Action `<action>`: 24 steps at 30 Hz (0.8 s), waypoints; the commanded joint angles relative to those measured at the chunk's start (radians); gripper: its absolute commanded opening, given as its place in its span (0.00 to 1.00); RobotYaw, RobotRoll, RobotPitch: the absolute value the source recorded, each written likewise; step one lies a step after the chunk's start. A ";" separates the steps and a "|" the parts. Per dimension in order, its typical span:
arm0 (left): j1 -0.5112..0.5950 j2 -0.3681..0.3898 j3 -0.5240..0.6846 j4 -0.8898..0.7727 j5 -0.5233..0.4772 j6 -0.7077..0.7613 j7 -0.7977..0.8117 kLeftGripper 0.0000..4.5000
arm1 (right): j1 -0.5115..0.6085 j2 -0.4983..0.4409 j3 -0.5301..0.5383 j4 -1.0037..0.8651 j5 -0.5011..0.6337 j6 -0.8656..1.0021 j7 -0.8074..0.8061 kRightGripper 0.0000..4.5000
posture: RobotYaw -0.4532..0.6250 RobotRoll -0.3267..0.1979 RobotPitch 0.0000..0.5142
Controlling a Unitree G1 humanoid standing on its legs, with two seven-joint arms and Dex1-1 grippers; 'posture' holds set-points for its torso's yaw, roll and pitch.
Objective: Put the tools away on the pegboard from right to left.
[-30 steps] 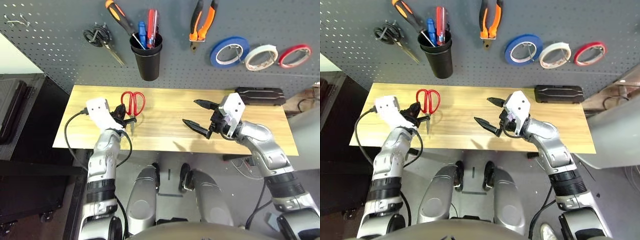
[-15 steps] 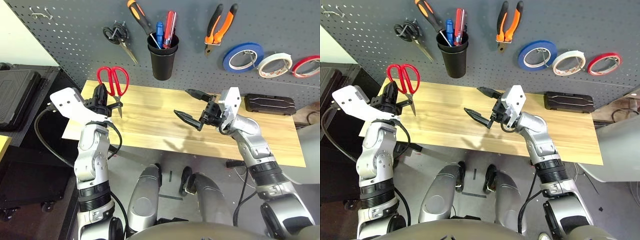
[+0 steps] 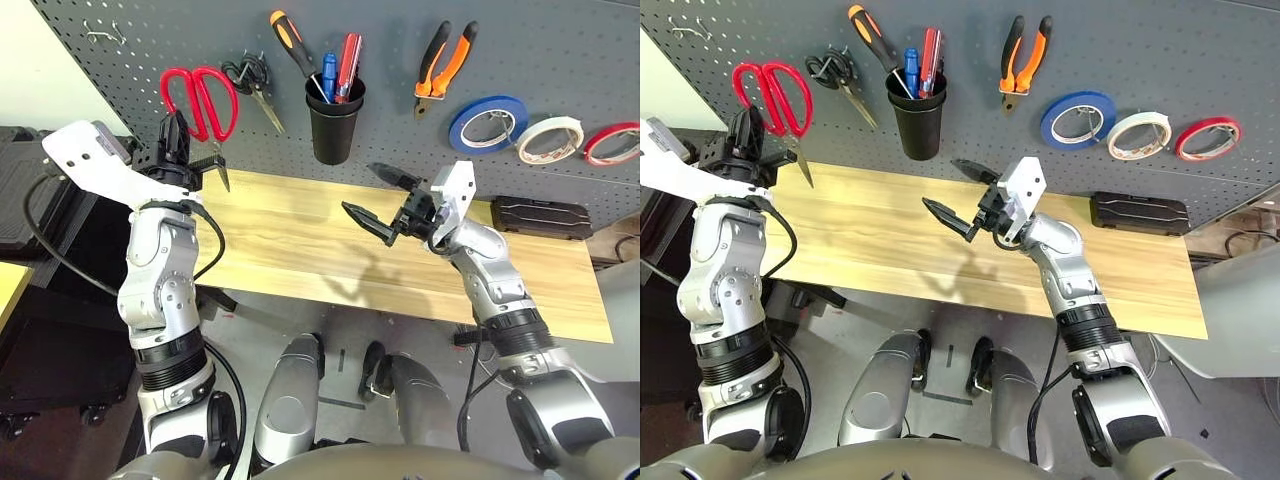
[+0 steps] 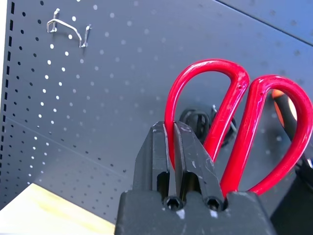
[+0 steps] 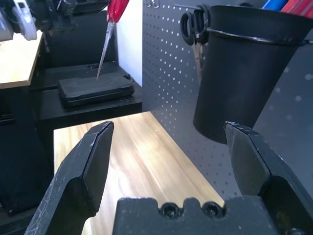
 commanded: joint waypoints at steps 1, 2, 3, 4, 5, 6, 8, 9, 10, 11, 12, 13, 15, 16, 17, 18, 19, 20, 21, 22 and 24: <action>-0.039 0.012 -0.001 0.073 -0.013 0.014 -0.010 0.01 | 0.001 0.002 -0.005 0.006 -0.009 -0.010 -0.007 1.00 | 0.72 0.62 0.28; -0.066 0.019 -0.002 0.114 -0.011 0.013 -0.016 0.01 | 0.000 0.003 -0.004 0.005 -0.012 -0.010 -0.010 1.00 | 0.71 0.62 0.27; -0.090 0.027 -0.002 0.153 -0.005 0.016 -0.020 0.01 | -0.001 0.005 -0.003 0.004 -0.014 -0.009 -0.012 1.00 | 0.71 0.62 0.28; -0.117 0.035 0.001 0.199 -0.005 0.022 -0.022 0.01 | -0.001 0.006 -0.002 0.002 -0.016 -0.009 -0.015 1.00 | 0.71 0.62 0.28; -0.134 0.040 0.003 0.230 -0.005 0.025 -0.024 0.01 | 0.000 0.006 -0.002 0.000 -0.017 -0.008 -0.017 1.00 | 0.70 0.62 0.28; -0.149 0.045 0.006 0.258 -0.004 0.025 -0.023 0.01 | 0.000 0.007 -0.002 -0.002 -0.018 -0.007 -0.019 1.00 | 0.70 0.62 0.28; -0.177 0.056 0.011 0.315 0.000 0.010 -0.030 0.01 | 0.001 0.007 -0.003 -0.005 -0.020 -0.006 -0.023 1.00 | 0.70 0.62 0.28; -0.191 0.061 0.012 0.344 0.002 0.005 -0.035 0.01 | 0.002 0.007 -0.003 -0.007 -0.021 -0.005 -0.025 1.00 | 0.69 0.62 0.28; -0.200 0.064 0.013 0.364 0.004 0.001 -0.039 0.01 | 0.003 0.006 -0.003 -0.008 -0.021 -0.005 -0.027 1.00 | 0.69 0.62 0.28; -0.210 0.068 0.011 0.391 0.009 -0.004 -0.044 0.01 | 0.005 0.006 -0.003 -0.010 -0.023 -0.004 -0.029 1.00 | 0.69 0.62 0.28; -0.216 0.071 0.009 0.409 0.012 -0.007 -0.048 0.01 | 0.006 0.006 -0.003 -0.012 -0.023 -0.004 -0.031 1.00 | 0.69 0.62 0.28; -0.224 0.073 0.007 0.434 0.016 -0.007 -0.049 0.01 | 0.008 0.006 -0.003 -0.014 -0.024 -0.003 -0.035 1.00 | 0.68 0.62 0.28; -0.240 0.078 -0.005 0.480 0.030 -0.020 -0.060 0.01 | 0.012 0.006 -0.003 -0.020 -0.027 0.000 -0.042 1.00 | 0.68 0.62 0.29; -0.251 0.080 -0.010 0.505 0.036 -0.026 -0.063 0.01 | 0.014 0.006 -0.002 -0.023 -0.028 0.002 -0.045 1.00 | 0.67 0.62 0.29; -0.261 0.082 -0.015 0.526 0.042 -0.039 -0.071 0.01 | 0.016 0.006 -0.002 -0.025 -0.029 0.002 -0.047 1.00 | 0.67 0.62 0.29; -0.270 0.084 -0.019 0.543 0.046 -0.048 -0.078 0.01 | 0.019 0.006 -0.001 -0.027 -0.030 0.003 -0.049 1.00 | 0.67 0.62 0.29; -0.280 0.084 -0.022 0.560 0.050 -0.057 -0.082 0.01 | 0.021 0.006 -0.001 -0.030 -0.031 0.003 -0.051 1.00 | 0.66 0.62 0.29; -0.289 0.083 -0.024 0.571 0.052 -0.068 -0.089 0.01 | 0.023 0.006 0.000 -0.033 -0.032 0.004 -0.054 1.00 | 0.66 0.62 0.29; -0.296 0.081 -0.024 0.576 0.052 -0.072 -0.094 0.01 | 0.025 0.006 0.000 -0.036 -0.033 0.005 -0.056 1.00 | 0.66 0.62 0.29; -0.300 0.080 -0.024 0.580 0.051 -0.076 -0.097 0.01 | 0.026 0.006 0.000 -0.038 -0.034 0.006 -0.058 1.00 | 0.66 0.62 0.29; -0.303 0.077 -0.023 0.583 0.048 -0.081 -0.103 0.01 | 0.028 0.004 -0.001 -0.039 -0.035 0.006 -0.062 1.00 | 0.66 0.62 0.29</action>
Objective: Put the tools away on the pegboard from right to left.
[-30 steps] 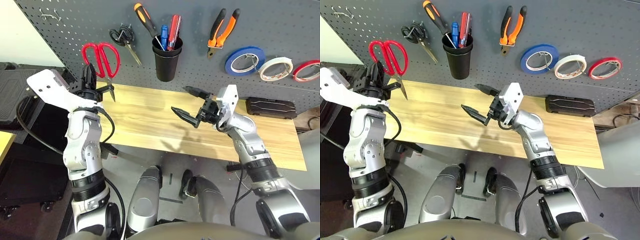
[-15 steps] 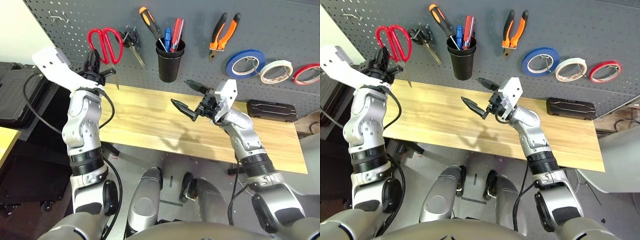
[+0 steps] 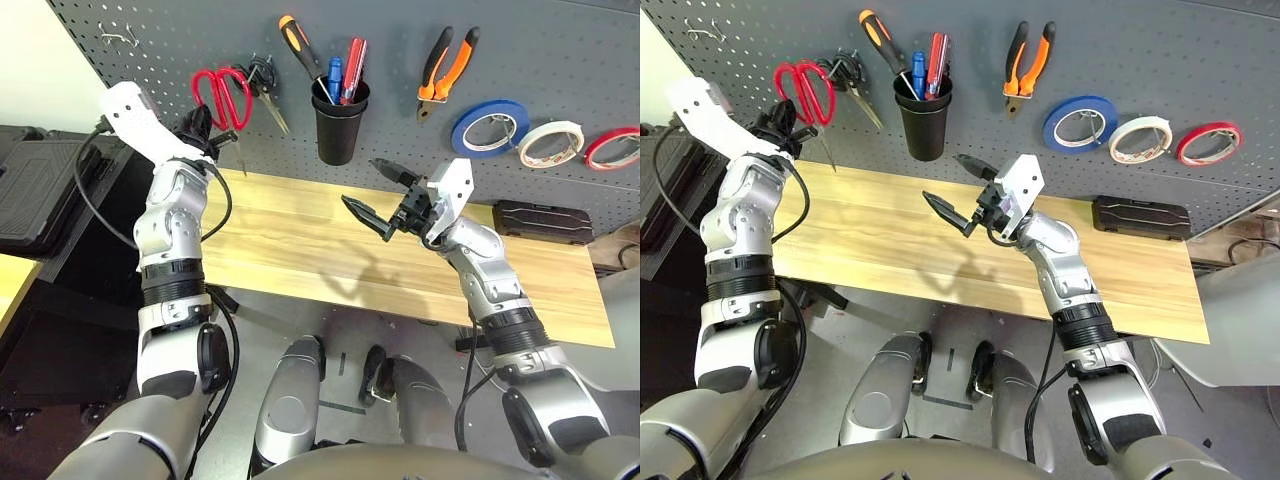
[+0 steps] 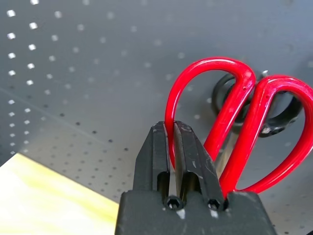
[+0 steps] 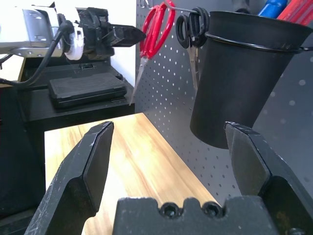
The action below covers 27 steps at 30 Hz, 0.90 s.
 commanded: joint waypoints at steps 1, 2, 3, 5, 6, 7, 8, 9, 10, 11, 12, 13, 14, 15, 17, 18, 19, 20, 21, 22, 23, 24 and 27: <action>-0.009 -0.006 -0.011 0.004 0.003 -0.018 -0.023 0.01 | 0.020 -0.007 -0.003 -0.020 -0.007 0.005 -0.009 1.00 | 0.65 0.62 0.29; -0.005 -0.006 -0.014 0.003 0.005 -0.017 -0.027 0.01 | 0.023 -0.008 -0.004 -0.021 -0.008 0.004 -0.012 1.00 | 0.65 0.62 0.29; -0.002 -0.007 -0.016 0.008 0.008 -0.016 -0.028 0.01 | 0.024 -0.009 -0.004 -0.022 -0.009 0.003 -0.015 1.00 | 0.65 0.62 0.29; -0.004 -0.006 -0.019 0.026 0.012 -0.023 -0.034 0.01 | 0.026 -0.009 -0.003 -0.024 -0.009 0.003 -0.018 1.00 | 0.65 0.62 0.29; -0.004 -0.008 -0.016 0.028 0.009 -0.025 -0.035 0.01 | 0.027 -0.009 -0.002 -0.025 -0.010 0.003 -0.018 1.00 | 0.64 0.62 0.29; -0.005 -0.009 -0.010 0.029 0.005 -0.026 -0.031 0.01 | 0.028 -0.009 -0.002 -0.025 -0.011 0.002 -0.019 1.00 | 0.64 0.62 0.29; -0.003 -0.009 -0.005 0.026 0.001 -0.026 -0.028 0.01 | 0.027 -0.009 -0.003 -0.025 -0.012 0.003 -0.020 1.00 | 0.64 0.62 0.29; 0.002 -0.009 0.000 0.021 -0.001 -0.027 -0.025 0.01 | 0.027 -0.009 -0.003 -0.024 -0.012 0.003 -0.021 1.00 | 0.64 0.62 0.29; 0.008 -0.010 0.005 0.016 -0.001 -0.028 -0.021 0.01 | 0.027 -0.009 -0.004 -0.024 -0.013 0.003 -0.022 1.00 | 0.64 0.62 0.29; 0.014 -0.010 0.007 0.012 0.001 -0.028 -0.016 0.01 | 0.027 -0.010 -0.004 -0.024 -0.013 0.002 -0.023 1.00 | 0.64 0.62 0.29; 0.020 -0.011 0.008 0.011 0.004 -0.029 -0.016 0.01 | 0.028 -0.010 -0.003 -0.024 -0.014 0.003 -0.023 1.00 | 0.65 0.62 0.29; 0.024 -0.012 0.007 0.010 0.006 -0.030 -0.016 0.01 | 0.029 -0.010 -0.003 -0.025 -0.014 0.003 -0.024 1.00 | 0.65 0.62 0.29; 0.027 -0.013 0.007 0.007 0.005 -0.031 -0.017 0.01 | 0.030 -0.010 -0.002 -0.025 -0.014 0.003 -0.023 1.00 | 0.65 0.62 0.29; 0.031 -0.015 0.007 0.001 0.004 -0.032 -0.019 0.01 | 0.031 -0.010 -0.001 -0.025 -0.014 0.003 -0.023 1.00 | 0.65 0.62 0.29; 0.048 -0.018 0.018 -0.024 -0.005 -0.033 -0.012 0.01 | 0.032 -0.010 0.001 -0.025 -0.014 0.002 -0.021 1.00 | 0.65 0.62 0.29; 0.059 -0.020 0.025 -0.040 -0.012 -0.032 -0.007 0.01 | 0.031 -0.010 0.001 -0.024 -0.015 0.002 -0.021 1.00 | 0.65 0.62 0.29; 0.073 -0.021 0.031 -0.059 -0.017 -0.030 -0.005 0.01 | 0.030 -0.010 0.001 -0.022 -0.015 0.001 -0.021 1.00 | 0.65 0.62 0.29; 0.090 -0.021 0.034 -0.083 -0.023 -0.028 -0.006 0.01 | 0.028 -0.011 0.000 -0.020 -0.016 0.000 -0.020 1.00 | 0.65 0.62 0.29; 0.109 -0.024 0.039 -0.113 -0.033 -0.024 -0.009 0.01 | 0.027 -0.011 0.000 -0.018 -0.016 -0.001 -0.020 1.00 | 0.65 0.62 0.29; 0.129 -0.025 0.042 -0.147 -0.045 -0.016 -0.012 0.01 | 0.026 -0.011 -0.001 -0.017 -0.015 -0.001 -0.020 1.00 | 0.65 0.62 0.29; 0.145 -0.028 0.045 -0.179 -0.056 -0.007 -0.011 0.01 | 0.026 -0.012 -0.001 -0.017 -0.015 -0.002 -0.019 1.00 | 0.65 0.62 0.29; 0.155 -0.029 0.046 -0.200 -0.062 -0.001 -0.008 0.01 | 0.025 -0.012 -0.001 -0.017 -0.014 -0.002 -0.018 1.00 | 0.66 0.62 0.29; 0.187 -0.033 0.049 -0.276 -0.087 0.025 -0.004 0.01 | 0.027 -0.012 0.001 -0.018 -0.010 -0.002 -0.012 1.00 | 0.66 0.62 0.30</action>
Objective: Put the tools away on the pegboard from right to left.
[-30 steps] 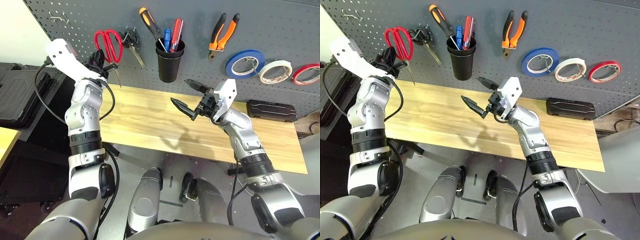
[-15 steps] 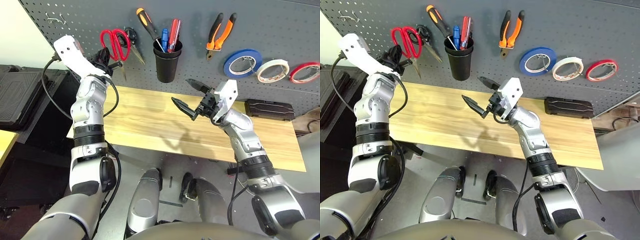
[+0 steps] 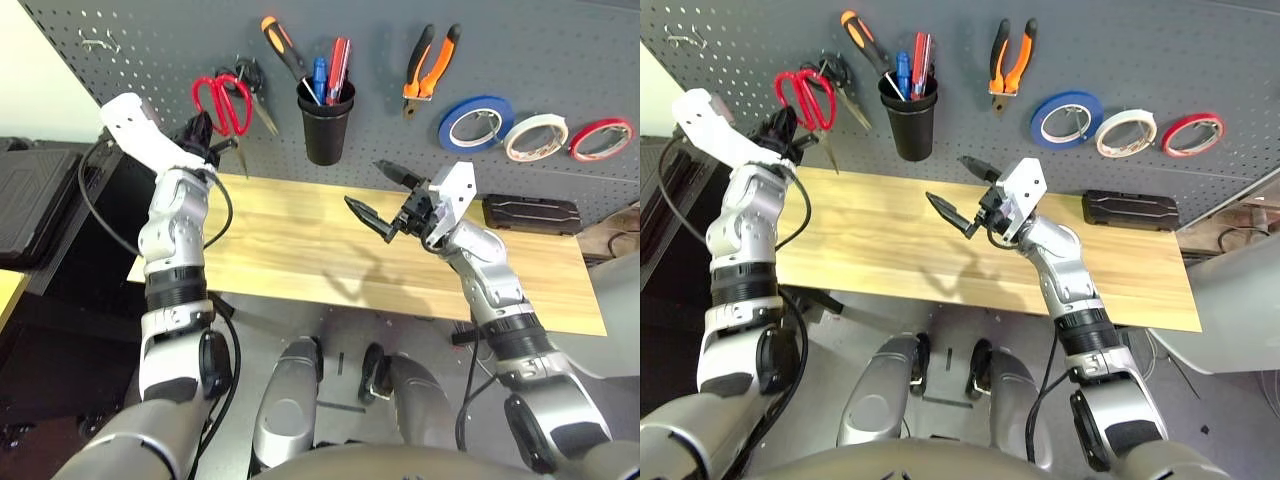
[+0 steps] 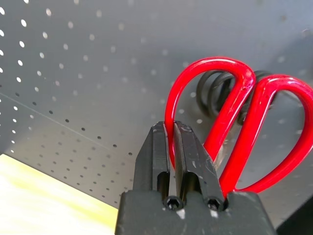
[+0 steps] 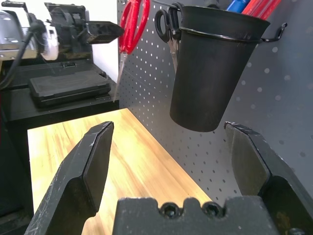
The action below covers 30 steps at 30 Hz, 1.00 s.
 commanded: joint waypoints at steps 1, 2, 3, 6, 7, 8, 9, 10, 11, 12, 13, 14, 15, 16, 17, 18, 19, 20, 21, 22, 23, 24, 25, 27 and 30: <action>0.049 -0.009 0.003 -0.123 -0.045 0.038 0.003 0.01 | 0.009 -0.005 0.001 -0.008 0.003 -0.002 0.014 1.00 | 0.67 0.62 0.30; 0.059 -0.010 0.002 -0.148 -0.054 0.049 0.003 0.01 | 0.009 -0.004 0.001 -0.009 0.005 -0.002 0.017 1.00 | 0.67 0.62 0.30; 0.069 -0.010 0.002 -0.170 -0.060 0.057 0.004 0.01 | 0.008 -0.004 0.001 -0.009 0.006 -0.001 0.019 1.00 | 0.67 0.62 0.30; 0.086 -0.013 0.002 -0.231 -0.086 0.084 0.010 0.01 | 0.005 -0.005 -0.001 -0.005 0.007 -0.003 0.026 1.00 | 0.67 0.62 0.29; 0.089 -0.013 0.002 -0.244 -0.091 0.091 0.012 0.01 | 0.005 -0.005 -0.001 -0.003 0.006 -0.004 0.027 1.00 | 0.67 0.62 0.29; 0.090 -0.013 0.002 -0.251 -0.094 0.096 0.015 0.01 | 0.004 -0.005 -0.001 -0.001 0.006 -0.004 0.029 1.00 | 0.68 0.62 0.29; 0.088 -0.011 0.001 -0.253 -0.094 0.101 0.018 0.01 | 0.004 -0.004 0.000 -0.001 0.005 -0.004 0.030 1.00 | 0.68 0.62 0.29; 0.083 -0.008 -0.001 -0.249 -0.092 0.103 0.020 0.01 | 0.004 -0.004 0.001 -0.001 0.005 -0.004 0.031 1.00 | 0.68 0.62 0.29; 0.079 -0.007 -0.002 -0.245 -0.091 0.104 0.021 0.01 | 0.003 -0.003 0.001 0.001 0.004 -0.004 0.032 1.00 | 0.68 0.62 0.29; 0.068 -0.005 -0.004 -0.231 -0.086 0.103 0.022 0.01 | 0.001 -0.002 0.002 0.002 0.004 -0.004 0.033 1.00 | 0.68 0.62 0.29; 0.056 -0.003 -0.007 -0.211 -0.080 0.103 0.023 0.01 | -0.001 0.000 0.001 0.004 0.003 -0.004 0.033 1.00 | 0.68 0.62 0.29; 0.046 -0.002 -0.009 -0.194 -0.075 0.103 0.025 0.01 | -0.003 0.000 0.001 0.006 0.002 -0.004 0.033 1.00 | 0.68 0.62 0.29; 0.037 0.001 -0.011 -0.175 -0.068 0.102 0.026 0.01 | -0.004 0.001 0.001 0.007 0.002 -0.005 0.033 1.00 | 0.68 0.62 0.29; 0.032 0.003 -0.013 -0.164 -0.063 0.101 0.026 0.01 | -0.004 0.001 0.001 0.007 0.001 -0.005 0.033 1.00 | 0.68 0.62 0.29; 0.022 0.006 -0.011 -0.141 -0.056 0.094 0.025 0.01 | -0.005 0.001 0.000 0.006 0.001 -0.005 0.032 1.00 | 0.66 0.62 0.28; 0.010 0.011 -0.010 -0.112 -0.049 0.085 0.021 0.01 | -0.004 0.001 -0.001 0.004 0.000 -0.005 0.030 1.00 | 0.66 0.62 0.28; -0.001 0.017 -0.010 -0.082 -0.040 0.073 0.014 0.01 | -0.002 0.000 -0.003 0.000 0.000 -0.004 0.028 1.00 | 0.66 0.62 0.28; -0.009 0.021 -0.011 -0.061 -0.035 0.064 0.009 0.01 | -0.001 -0.001 -0.004 -0.002 -0.001 -0.004 0.027 1.00 | 0.66 0.62 0.28; -0.015 0.024 -0.011 -0.045 -0.032 0.057 0.005 0.01 | 0.001 -0.002 -0.004 -0.004 -0.001 -0.003 0.026 1.00 | 0.65 0.62 0.28; -0.024 0.029 -0.011 -0.021 -0.027 0.050 0.001 0.01 | 0.006 -0.004 -0.005 -0.009 -0.001 -0.002 0.025 1.00 | 0.65 0.62 0.28; -0.034 0.034 -0.010 0.004 -0.023 0.045 -0.002 0.01 | 0.010 -0.006 -0.005 -0.013 -0.001 -0.001 0.024 1.00 | 0.64 0.62 0.29; -0.046 0.038 -0.008 0.035 -0.019 0.036 -0.004 0.01 | 0.013 -0.008 -0.006 -0.018 -0.002 0.001 0.022 1.00 | 0.64 0.62 0.29; -0.054 0.041 -0.005 0.055 -0.016 0.029 -0.006 0.01 | 0.015 -0.009 -0.006 -0.020 -0.002 0.001 0.020 1.00 | 0.64 0.62 0.29; -0.085 0.053 -0.001 0.119 -0.007 0.004 -0.018 0.01 | 0.017 -0.011 -0.007 -0.026 -0.002 0.004 0.015 1.00 | 0.64 0.62 0.29; -0.125 0.064 -0.005 0.203 0.010 -0.034 -0.034 0.01 | 0.020 -0.014 -0.007 -0.032 -0.003 0.007 0.007 1.00 | 0.63 0.62 0.29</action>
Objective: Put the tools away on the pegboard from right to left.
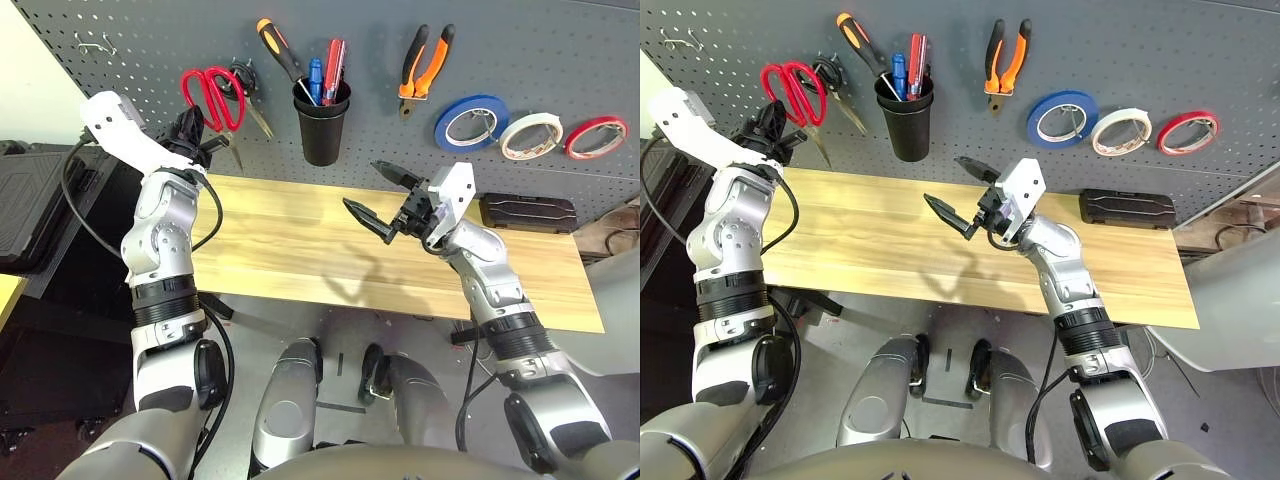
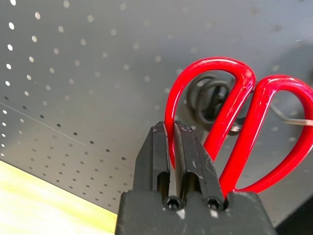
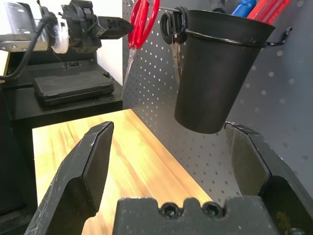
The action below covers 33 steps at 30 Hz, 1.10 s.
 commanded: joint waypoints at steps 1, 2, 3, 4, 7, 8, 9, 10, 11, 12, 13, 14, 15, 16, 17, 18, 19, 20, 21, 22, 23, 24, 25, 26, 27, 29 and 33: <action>-0.045 0.010 -0.009 0.090 0.027 -0.051 -0.026 0.01 | 0.016 -0.011 -0.006 -0.023 -0.004 0.007 -0.008 1.00 | 0.62 0.62 0.29; -0.061 0.010 -0.015 0.125 0.036 -0.064 -0.032 0.01 | 0.016 -0.012 -0.006 -0.024 -0.004 0.007 -0.010 1.00 | 0.62 0.62 0.29; -0.077 0.009 -0.019 0.160 0.045 -0.076 -0.038 0.01 | 0.016 -0.013 -0.006 -0.024 -0.005 0.007 -0.012 1.00 | 0.62 0.62 0.29; -0.091 0.009 -0.022 0.194 0.054 -0.091 -0.043 0.01 | 0.016 -0.013 -0.006 -0.025 -0.005 0.007 -0.014 1.00 | 0.62 0.62 0.29; -0.128 0.012 -0.031 0.297 0.079 -0.135 -0.060 0.01 | 0.014 -0.012 -0.005 -0.024 -0.005 0.005 -0.020 1.00 | 0.61 0.62 0.29; -0.136 0.013 -0.032 0.319 0.083 -0.143 -0.063 0.01 | 0.015 -0.011 -0.004 -0.026 -0.005 0.005 -0.022 1.00 | 0.61 0.62 0.28; -0.142 0.015 -0.033 0.338 0.086 -0.154 -0.066 0.01 | 0.014 -0.010 -0.004 -0.026 -0.005 0.003 -0.024 1.00 | 0.61 0.62 0.28; -0.142 0.017 -0.037 0.351 0.093 -0.163 -0.070 0.01 | 0.013 -0.006 -0.002 -0.027 -0.005 0.001 -0.026 1.00 | 0.61 0.62 0.28; -0.141 0.019 -0.041 0.359 0.098 -0.171 -0.074 0.01 | 0.012 -0.003 -0.001 -0.029 -0.004 -0.002 -0.027 1.00 | 0.61 0.62 0.28; -0.136 0.020 -0.042 0.361 0.100 -0.175 -0.077 0.01 | 0.012 0.002 0.001 -0.032 -0.003 -0.004 -0.028 1.00 | 0.61 0.62 0.27; -0.129 0.020 -0.042 0.357 0.100 -0.176 -0.079 0.15 | 0.013 0.005 0.002 -0.037 -0.001 -0.005 -0.029 1.00 | 0.61 0.62 0.27; -0.121 0.020 -0.041 0.350 0.099 -0.176 -0.079 0.21 | 0.014 0.009 0.003 -0.042 0.001 -0.004 -0.029 1.00 | 0.61 0.62 0.27; -0.110 0.019 -0.040 0.338 0.099 -0.173 -0.079 0.28 | 0.014 0.012 0.004 -0.048 0.003 -0.001 -0.029 1.00 | 0.61 0.62 0.27; -0.097 0.018 -0.039 0.323 0.097 -0.170 -0.079 0.38 | 0.016 0.014 0.005 -0.053 0.005 0.002 -0.029 1.00 | 0.61 0.62 0.27; -0.082 0.016 -0.036 0.302 0.094 -0.165 -0.075 0.46 | 0.017 0.016 0.006 -0.057 0.006 0.004 -0.028 1.00 | 0.61 0.62 0.27; -0.069 0.013 -0.034 0.283 0.090 -0.161 -0.071 0.55 | 0.018 0.017 0.006 -0.059 0.007 0.005 -0.027 1.00 | 0.62 0.62 0.27; -0.049 0.009 -0.032 0.254 0.085 -0.153 -0.066 0.66 | 0.018 0.018 0.007 -0.060 0.007 0.006 -0.025 1.00 | 0.62 0.62 0.27; -0.026 0.006 -0.031 0.220 0.081 -0.146 -0.062 0.72 | 0.018 0.018 0.007 -0.059 0.008 0.005 -0.024 1.00 | 0.62 0.62 0.27; -0.002 0.003 -0.031 0.185 0.077 -0.136 -0.059 0.81 | 0.017 0.019 0.007 -0.057 0.009 0.005 -0.023 1.00 | 0.62 0.62 0.27; 0.018 0.001 -0.031 0.154 0.073 -0.126 -0.056 0.89 | 0.017 0.020 0.008 -0.056 0.010 0.005 -0.022 1.00 | 0.62 0.62 0.27; 0.044 -0.002 -0.031 0.112 0.068 -0.112 -0.053 0.99 | 0.015 0.022 0.008 -0.055 0.011 0.003 -0.020 1.00 | 0.62 0.62 0.27; 0.065 -0.003 -0.030 0.079 0.064 -0.099 -0.050 0.99 | 0.014 0.023 0.008 -0.053 0.012 0.002 -0.018 1.00 | 0.63 0.62 0.27; 0.090 -0.002 -0.029 0.043 0.062 -0.086 -0.046 0.99 | 0.013 0.025 0.008 -0.052 0.012 0.002 -0.017 1.00 | 0.63 0.62 0.27; 0.113 -0.002 -0.028 0.007 0.059 -0.073 -0.042 0.99 | 0.012 0.027 0.008 -0.052 0.013 0.002 -0.016 1.00 | 0.63 0.62 0.27; 0.135 -0.002 -0.026 -0.026 0.054 -0.059 -0.036 0.99 | 0.012 0.028 0.008 -0.053 0.013 0.003 -0.016 1.00 | 0.63 0.62 0.27; 0.184 -0.001 -0.027 -0.091 0.055 -0.042 -0.030 0.99 | 0.010 0.032 0.007 -0.050 0.013 0.003 -0.016 1.00 | 0.63 0.62 0.28; 0.277 0.003 -0.047 -0.188 0.069 -0.017 -0.039 0.99 | 0.015 0.033 0.000 -0.045 0.012 0.001 -0.023 1.00 | 0.63 0.62 0.28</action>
